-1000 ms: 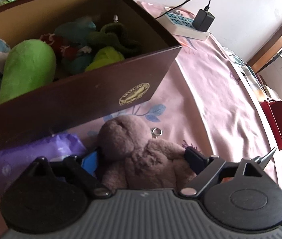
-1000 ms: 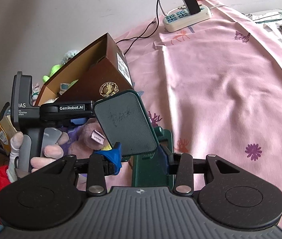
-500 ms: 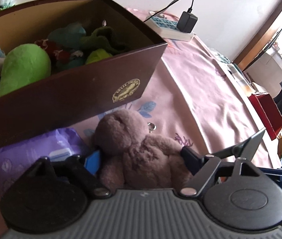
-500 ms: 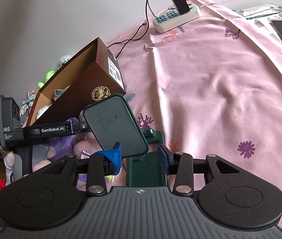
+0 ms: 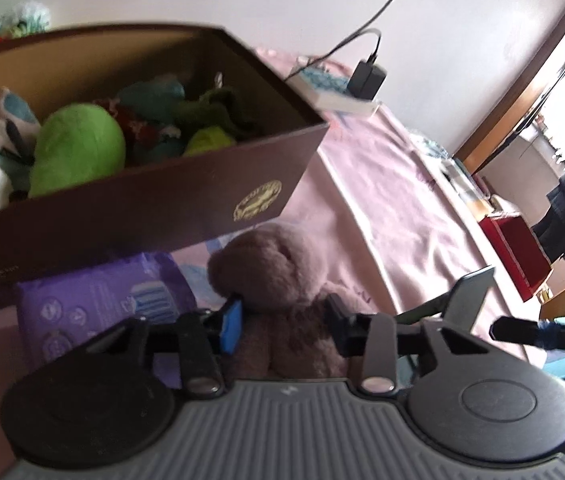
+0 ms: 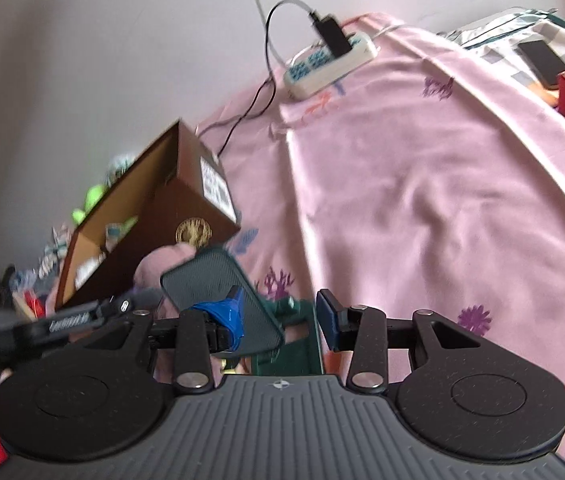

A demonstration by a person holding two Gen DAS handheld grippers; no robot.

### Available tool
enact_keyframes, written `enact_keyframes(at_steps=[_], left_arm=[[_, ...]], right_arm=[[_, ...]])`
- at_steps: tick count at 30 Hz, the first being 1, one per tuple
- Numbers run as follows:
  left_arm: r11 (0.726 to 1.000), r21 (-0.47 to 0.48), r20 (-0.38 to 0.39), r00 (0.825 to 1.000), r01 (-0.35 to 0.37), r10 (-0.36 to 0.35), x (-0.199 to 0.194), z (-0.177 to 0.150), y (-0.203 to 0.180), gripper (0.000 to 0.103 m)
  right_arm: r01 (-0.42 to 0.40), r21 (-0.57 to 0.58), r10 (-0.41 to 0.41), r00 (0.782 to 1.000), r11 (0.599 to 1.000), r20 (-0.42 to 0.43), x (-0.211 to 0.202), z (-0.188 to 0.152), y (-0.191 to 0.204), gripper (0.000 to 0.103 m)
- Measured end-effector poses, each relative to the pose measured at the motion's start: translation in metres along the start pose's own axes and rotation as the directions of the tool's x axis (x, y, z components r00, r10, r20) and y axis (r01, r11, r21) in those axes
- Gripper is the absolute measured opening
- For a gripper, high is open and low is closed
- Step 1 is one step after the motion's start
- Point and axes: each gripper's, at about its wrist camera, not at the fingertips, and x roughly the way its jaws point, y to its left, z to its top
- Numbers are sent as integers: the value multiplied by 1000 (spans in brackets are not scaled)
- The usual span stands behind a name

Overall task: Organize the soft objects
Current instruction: 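Close the left gripper on the pink teddy bear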

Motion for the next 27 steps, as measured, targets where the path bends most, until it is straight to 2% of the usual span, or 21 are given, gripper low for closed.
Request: enact_keyframes(at_steps=[2,4,10,11,12,15,19,24,25,26,27], left_arm=[[1000,18,15,1000,20,-20,-9,1,-3,23],[999,51,20,1000,11,-12,-14,0,-8,23],[998,61,46,998,31,-33,-31,-8,-12,20],[997,68,55,998,31,-35,-36,-9,-13,14],[997,70,63,997,41,-46,-43,-10,-13,0],[994,70,93,991,85,-92,-64,-11,-13,0],[993,83,102,990,89,-97,-74,-16,-11,0],[994,102,68,997,33,-40,-64,-21,-12,0],[995,92,48,998,41,-45,-59,-20,-12,3],[997,76,35,999,30,-33,-55,-19,-11,47],[998,62,29,999,27,-29,-50,-19,-10,69]], right_arm=[[-2,11,2,1000,1000,22,-3,5,0,24],[-12,16,12,999,1000,40,-6,8,2,24],[-83,-19,85,994,996,74,-11,16,20,24],[-97,-29,99,993,995,72,-11,17,24,24],[-108,-40,110,991,993,70,-10,18,28,24],[-131,-78,136,989,988,60,-2,20,43,24],[-155,-120,161,986,981,35,10,19,62,24],[-178,-154,183,983,972,18,16,13,77,24],[-179,-156,184,983,971,17,17,12,79,24],[-179,-157,185,983,971,18,16,10,79,24],[-178,-159,184,983,971,20,15,10,80,24]])
